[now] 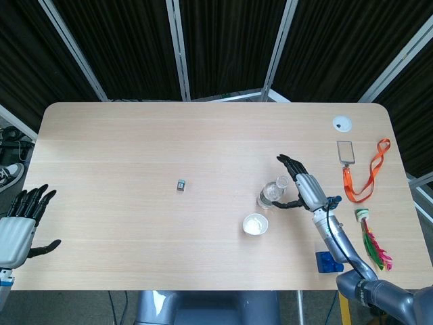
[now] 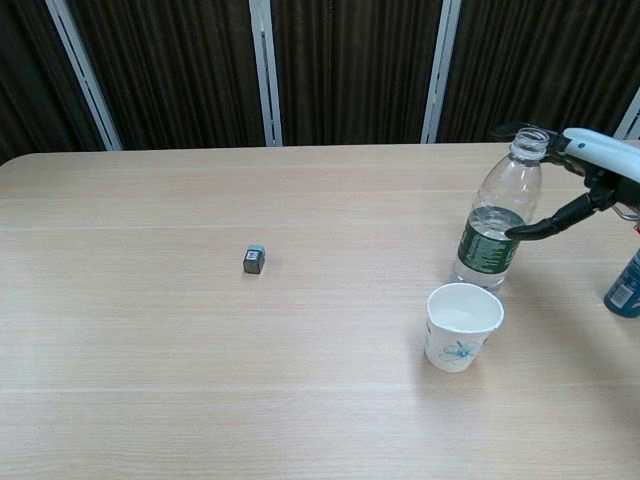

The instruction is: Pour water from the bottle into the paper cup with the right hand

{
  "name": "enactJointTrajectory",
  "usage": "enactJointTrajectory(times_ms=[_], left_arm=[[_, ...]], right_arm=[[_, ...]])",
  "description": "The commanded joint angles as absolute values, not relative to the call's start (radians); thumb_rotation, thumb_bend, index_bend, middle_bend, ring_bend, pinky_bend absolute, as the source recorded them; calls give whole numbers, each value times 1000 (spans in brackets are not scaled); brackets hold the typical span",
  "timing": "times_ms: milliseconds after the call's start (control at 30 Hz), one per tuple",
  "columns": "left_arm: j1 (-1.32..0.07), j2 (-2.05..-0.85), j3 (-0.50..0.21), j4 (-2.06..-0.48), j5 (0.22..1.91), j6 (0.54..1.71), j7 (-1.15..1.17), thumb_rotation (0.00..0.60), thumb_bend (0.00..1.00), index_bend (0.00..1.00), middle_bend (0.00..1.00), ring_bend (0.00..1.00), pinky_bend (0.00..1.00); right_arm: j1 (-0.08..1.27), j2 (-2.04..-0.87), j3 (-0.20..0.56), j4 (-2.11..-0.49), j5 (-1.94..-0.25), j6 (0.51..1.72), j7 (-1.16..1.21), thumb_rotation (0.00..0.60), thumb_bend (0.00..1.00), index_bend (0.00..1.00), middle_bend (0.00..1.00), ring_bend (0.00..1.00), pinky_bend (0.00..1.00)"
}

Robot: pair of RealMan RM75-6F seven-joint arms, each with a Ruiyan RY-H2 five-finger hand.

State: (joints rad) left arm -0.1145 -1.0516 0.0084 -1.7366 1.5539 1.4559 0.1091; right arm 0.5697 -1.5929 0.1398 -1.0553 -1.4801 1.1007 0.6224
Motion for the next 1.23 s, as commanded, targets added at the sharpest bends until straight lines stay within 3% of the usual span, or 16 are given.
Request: enactJointTrajectory(times_ms=[33,433,700,833,1000,1233], left_arm=[[-107,-1044,12,-1739,1569,1472,96,600,0,67,0,0,0],[-75,-1023,21,-1759,1601,1529,114,600,0,69,0,0,0],[-40,-1058,-1,-1731,1635,1630,186,600,0,15,0,0,0],[-45,-1058,-3,-1723,1641,1623,161,600,0,0,0,0,0],[-51,-1060,-6,-1701,1650,1620,129,600,0,0,0,0,0],[-54,-1048,-2,-1701,1664,1615,103,600,0,0,0,0,0]], right_arm=[[549,-1510,119,-1114,-1507,1138,527,600,0,0,0,0,0],[449,-1302,80,-1274,-1512,1234,429,600,0,0,0,0,0],[255,-1160,61,-1479,-1516,1518,202,600,0,0,0,0,0],[194,-1107,36,-1612,-1521,1570,157,600,0,0,0,0,0],[152,-1091,27,-1674,-1528,1609,100,600,0,0,0,0,0],[119,-1091,22,-1643,-1565,1648,54,600,0,0,0,0,0]])
